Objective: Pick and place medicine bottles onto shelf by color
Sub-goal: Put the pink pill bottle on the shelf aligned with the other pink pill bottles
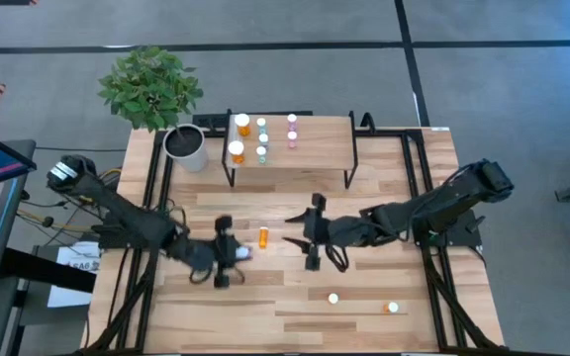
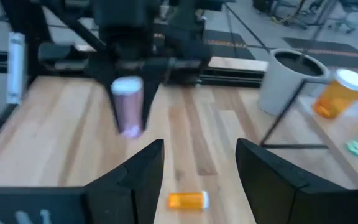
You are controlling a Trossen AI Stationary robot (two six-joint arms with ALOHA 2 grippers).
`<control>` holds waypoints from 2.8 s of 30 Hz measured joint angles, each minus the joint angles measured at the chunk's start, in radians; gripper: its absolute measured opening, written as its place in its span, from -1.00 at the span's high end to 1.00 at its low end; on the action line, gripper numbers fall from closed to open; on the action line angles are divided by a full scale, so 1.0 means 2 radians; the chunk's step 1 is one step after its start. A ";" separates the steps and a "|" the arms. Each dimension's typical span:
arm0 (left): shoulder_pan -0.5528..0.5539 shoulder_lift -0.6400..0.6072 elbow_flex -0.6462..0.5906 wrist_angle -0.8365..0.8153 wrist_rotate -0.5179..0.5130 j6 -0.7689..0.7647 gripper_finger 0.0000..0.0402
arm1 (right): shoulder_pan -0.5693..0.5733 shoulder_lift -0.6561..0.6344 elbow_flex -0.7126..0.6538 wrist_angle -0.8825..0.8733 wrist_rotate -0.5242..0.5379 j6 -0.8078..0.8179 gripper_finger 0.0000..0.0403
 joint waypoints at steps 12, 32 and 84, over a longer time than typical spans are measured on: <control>0.163 -0.009 0.000 0.059 0.149 0.027 0.60 | -0.046 -0.080 -0.239 0.294 0.000 0.033 -0.10; 0.191 0.210 0.158 0.039 0.271 0.050 0.60 | -0.030 -0.056 -0.277 0.383 -0.096 0.079 -0.19; 0.189 0.207 0.159 0.027 0.283 0.051 0.60 | -0.042 0.033 -0.156 0.218 -0.135 0.119 0.27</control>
